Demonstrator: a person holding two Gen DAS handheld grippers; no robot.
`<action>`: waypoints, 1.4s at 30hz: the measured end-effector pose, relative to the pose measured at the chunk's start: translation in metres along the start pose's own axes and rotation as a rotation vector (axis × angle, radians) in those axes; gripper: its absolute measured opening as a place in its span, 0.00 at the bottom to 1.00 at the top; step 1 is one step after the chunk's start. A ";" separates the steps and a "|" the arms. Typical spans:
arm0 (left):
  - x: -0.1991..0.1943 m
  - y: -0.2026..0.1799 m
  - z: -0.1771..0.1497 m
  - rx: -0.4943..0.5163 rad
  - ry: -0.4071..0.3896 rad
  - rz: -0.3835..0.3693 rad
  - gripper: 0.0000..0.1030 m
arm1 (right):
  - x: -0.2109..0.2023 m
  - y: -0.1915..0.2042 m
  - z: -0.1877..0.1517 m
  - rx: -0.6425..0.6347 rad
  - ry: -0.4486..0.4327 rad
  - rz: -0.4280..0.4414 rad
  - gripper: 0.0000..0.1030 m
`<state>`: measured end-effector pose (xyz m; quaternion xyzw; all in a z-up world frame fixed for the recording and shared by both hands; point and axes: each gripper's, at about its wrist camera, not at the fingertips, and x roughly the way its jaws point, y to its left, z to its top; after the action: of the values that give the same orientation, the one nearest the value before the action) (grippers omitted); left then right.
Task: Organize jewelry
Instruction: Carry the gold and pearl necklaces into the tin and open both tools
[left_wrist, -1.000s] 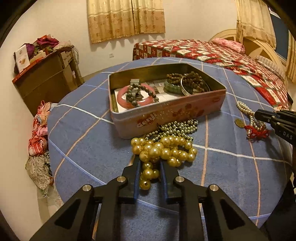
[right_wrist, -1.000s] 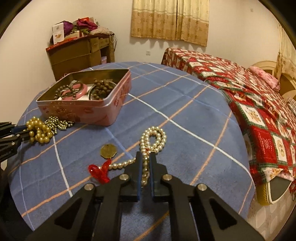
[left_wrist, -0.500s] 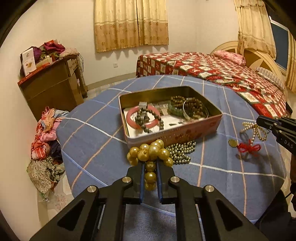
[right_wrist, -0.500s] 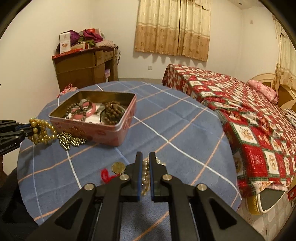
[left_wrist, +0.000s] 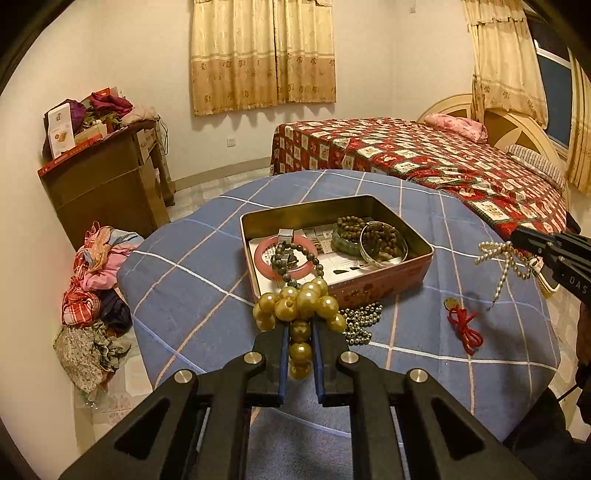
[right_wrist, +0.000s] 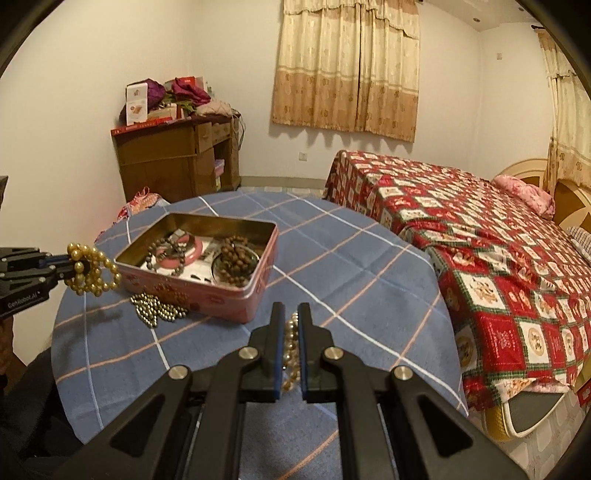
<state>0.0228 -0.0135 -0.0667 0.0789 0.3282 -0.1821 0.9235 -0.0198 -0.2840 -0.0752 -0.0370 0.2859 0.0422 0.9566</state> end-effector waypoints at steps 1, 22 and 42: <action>0.000 0.001 0.001 -0.001 -0.002 -0.001 0.10 | -0.001 0.000 0.001 0.001 -0.005 0.000 0.07; 0.009 0.010 0.044 0.036 -0.060 0.047 0.10 | 0.013 0.021 0.046 -0.070 -0.069 0.042 0.07; 0.043 0.022 0.074 0.023 -0.056 0.081 0.10 | 0.048 0.054 0.078 -0.139 -0.079 0.088 0.07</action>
<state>0.1051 -0.0246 -0.0368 0.0977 0.2964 -0.1505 0.9380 0.0576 -0.2204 -0.0390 -0.0887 0.2457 0.1055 0.9595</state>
